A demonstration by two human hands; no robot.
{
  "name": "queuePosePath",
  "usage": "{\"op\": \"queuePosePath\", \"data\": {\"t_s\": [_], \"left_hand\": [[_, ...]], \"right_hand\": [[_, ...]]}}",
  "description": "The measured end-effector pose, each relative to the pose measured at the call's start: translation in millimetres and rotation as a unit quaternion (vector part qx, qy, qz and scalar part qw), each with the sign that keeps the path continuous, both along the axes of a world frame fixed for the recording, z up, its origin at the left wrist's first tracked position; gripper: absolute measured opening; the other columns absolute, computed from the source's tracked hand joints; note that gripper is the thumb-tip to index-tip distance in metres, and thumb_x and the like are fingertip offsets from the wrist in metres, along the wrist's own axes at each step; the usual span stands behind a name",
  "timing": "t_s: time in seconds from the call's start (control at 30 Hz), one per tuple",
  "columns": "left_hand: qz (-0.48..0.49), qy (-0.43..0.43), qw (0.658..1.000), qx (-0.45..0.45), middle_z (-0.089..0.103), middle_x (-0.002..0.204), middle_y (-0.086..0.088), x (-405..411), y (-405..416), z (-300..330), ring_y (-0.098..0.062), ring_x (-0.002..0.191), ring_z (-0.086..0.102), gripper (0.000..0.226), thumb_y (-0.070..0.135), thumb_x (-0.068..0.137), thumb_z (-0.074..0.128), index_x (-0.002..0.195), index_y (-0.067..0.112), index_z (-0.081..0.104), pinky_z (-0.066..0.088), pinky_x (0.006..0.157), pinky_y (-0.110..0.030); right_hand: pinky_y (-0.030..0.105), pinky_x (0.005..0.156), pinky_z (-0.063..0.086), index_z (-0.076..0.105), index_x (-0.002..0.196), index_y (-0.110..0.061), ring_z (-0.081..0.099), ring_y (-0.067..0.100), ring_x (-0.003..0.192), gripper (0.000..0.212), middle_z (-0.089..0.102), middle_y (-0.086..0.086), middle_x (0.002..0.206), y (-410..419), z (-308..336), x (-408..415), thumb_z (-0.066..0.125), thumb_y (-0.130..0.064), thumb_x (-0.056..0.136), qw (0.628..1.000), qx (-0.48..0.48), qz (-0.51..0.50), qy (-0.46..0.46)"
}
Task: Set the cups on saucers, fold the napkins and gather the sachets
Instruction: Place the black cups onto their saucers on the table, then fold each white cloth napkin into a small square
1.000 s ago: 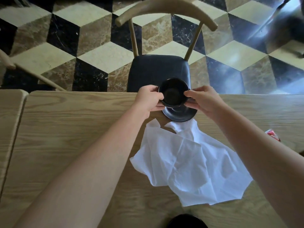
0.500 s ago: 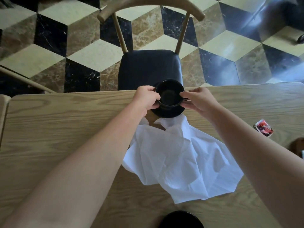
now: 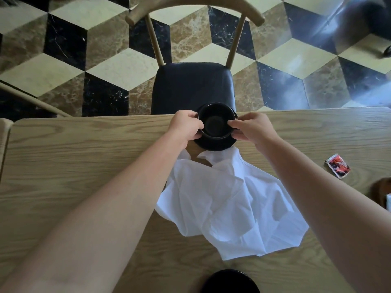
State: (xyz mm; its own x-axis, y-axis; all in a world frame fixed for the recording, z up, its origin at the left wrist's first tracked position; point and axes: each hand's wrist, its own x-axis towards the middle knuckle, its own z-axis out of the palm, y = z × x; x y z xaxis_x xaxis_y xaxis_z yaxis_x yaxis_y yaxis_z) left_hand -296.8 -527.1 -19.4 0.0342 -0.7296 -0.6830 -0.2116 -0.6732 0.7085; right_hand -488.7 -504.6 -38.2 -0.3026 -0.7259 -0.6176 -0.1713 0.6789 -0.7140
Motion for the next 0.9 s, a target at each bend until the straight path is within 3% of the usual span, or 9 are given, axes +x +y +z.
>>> {"op": "queuePosePath", "data": {"t_s": [0.1, 0.27, 0.33, 0.4, 0.47, 0.6, 0.73, 0.83, 0.9], "left_hand": [[-0.004, -0.008, 1.000, -0.007, 0.070, 0.110, -0.014, 0.6, 1.3, 0.3, -0.030, 0.103, 0.067, 0.030, -0.011, 0.085, 0.063, 0.108, 0.008, 0.069, 0.063, 0.078, -0.037], [-0.009, -0.022, 1.000, -0.015, 0.070, 0.108, -0.012, 0.0, 1.1, -1.9, -0.029, 0.102, 0.068, 0.031, -0.007, 0.086, 0.066, 0.111, 0.009, 0.071, 0.063, 0.079, -0.038], [-0.008, -0.028, 0.999, -0.019, 0.070, 0.108, -0.013, -1.5, 1.8, -1.7, -0.030, 0.102, 0.068, 0.027, -0.006, 0.086, 0.066, 0.107, 0.010, 0.070, 0.063, 0.082, -0.041], [0.000, -0.029, 0.999, -0.023, 0.070, 0.108, -0.012, -3.1, 4.3, -0.3, -0.030, 0.100, 0.069, 0.024, 0.000, 0.087, 0.067, 0.107, 0.013, 0.066, 0.063, 0.082, -0.043], [0.023, -0.041, 0.998, -0.031, 0.069, 0.105, -0.009, -3.0, 12.4, 2.6, -0.026, 0.092, 0.072, 0.026, 0.011, 0.087, 0.068, 0.112, 0.014, 0.060, 0.064, 0.074, -0.039], [0.125, -0.013, 0.990, -0.062, 0.067, 0.084, -0.004, -2.2, 65.4, 12.4, -0.014, 0.061, 0.066, 0.020, 0.019, 0.082, 0.064, 0.099, 0.013, 0.056, 0.055, 0.049, -0.023], [0.102, -0.009, 0.995, 0.008, 0.069, 0.073, 0.000, -0.5, 142.5, 4.8, -0.014, 0.061, 0.067, 0.014, 0.024, 0.079, 0.060, 0.090, 0.015, 0.063, 0.056, 0.057, -0.026], [0.055, -0.054, 0.996, 0.042, 0.071, 0.085, -0.001, -5.3, 186.9, 0.4, -0.015, 0.075, 0.070, 0.013, 0.028, 0.083, 0.058, 0.091, 0.020, 0.065, 0.062, 0.069, -0.033], [0.021, -0.074, 0.996, 0.045, 0.072, 0.084, -0.002, -12.6, 202.4, 3.4, -0.018, 0.080, 0.070, 0.019, 0.034, 0.083, 0.056, 0.088, 0.019, 0.066, 0.062, 0.079, -0.043]], "right_hand": [[0.036, 0.069, 0.065, 0.070, 0.079, -0.015, 0.078, 0.024, 0.070, 0.012, 0.077, 0.012, 0.076, -0.5, 2.3, 4.1, 0.081, -0.020, 0.079, 0.999, -0.008, 0.016, 0.033], [0.040, 0.066, 0.065, 0.064, 0.070, -0.015, 0.077, 0.028, 0.069, 0.020, 0.075, 0.012, 0.070, 0.4, 3.7, 6.1, 0.082, -0.020, 0.077, 0.996, -0.024, 0.033, 0.085], [0.041, 0.068, 0.065, 0.068, 0.085, -0.006, 0.077, 0.028, 0.073, 0.025, 0.074, 0.012, 0.075, 0.7, 3.8, 6.8, 0.083, -0.025, 0.078, 0.997, -0.022, 0.032, 0.072], [0.043, 0.075, 0.064, 0.063, 0.113, -0.003, 0.075, 0.026, 0.084, 0.055, 0.072, 0.009, 0.094, 3.2, 6.8, 6.9, 0.081, -0.041, 0.077, 0.994, -0.011, 0.031, 0.100], [0.044, 0.081, 0.060, 0.057, 0.123, -0.008, 0.070, 0.023, 0.096, 0.071, 0.068, 0.006, 0.109, 15.1, 15.2, 7.6, 0.073, -0.057, 0.074, 0.988, -0.022, 0.020, 0.152], [0.031, 0.068, 0.050, 0.062, 0.092, -0.022, 0.067, 0.013, 0.083, 0.044, 0.068, -0.010, 0.086, 81.1, 31.0, 19.9, 0.063, -0.063, 0.077, 0.983, -0.060, 0.043, 0.167], [0.029, 0.063, 0.042, 0.062, 0.093, -0.027, 0.062, 0.007, 0.081, 0.048, 0.064, -0.015, 0.088, 143.2, 31.8, 36.8, 0.062, -0.070, 0.072, 0.969, -0.031, 0.145, 0.197], [0.032, 0.065, 0.041, 0.056, 0.111, -0.024, 0.061, 0.016, 0.087, 0.045, 0.060, -0.010, 0.099, 169.5, 25.3, 36.9, 0.066, -0.056, 0.081, 0.949, 0.001, 0.192, 0.252], [0.032, 0.062, 0.041, 0.052, 0.120, -0.024, 0.062, 0.018, 0.081, 0.038, 0.064, -0.008, 0.094, 181.0, 25.9, 36.5, 0.061, -0.039, 0.087, 0.953, 0.016, 0.183, 0.242]]}}
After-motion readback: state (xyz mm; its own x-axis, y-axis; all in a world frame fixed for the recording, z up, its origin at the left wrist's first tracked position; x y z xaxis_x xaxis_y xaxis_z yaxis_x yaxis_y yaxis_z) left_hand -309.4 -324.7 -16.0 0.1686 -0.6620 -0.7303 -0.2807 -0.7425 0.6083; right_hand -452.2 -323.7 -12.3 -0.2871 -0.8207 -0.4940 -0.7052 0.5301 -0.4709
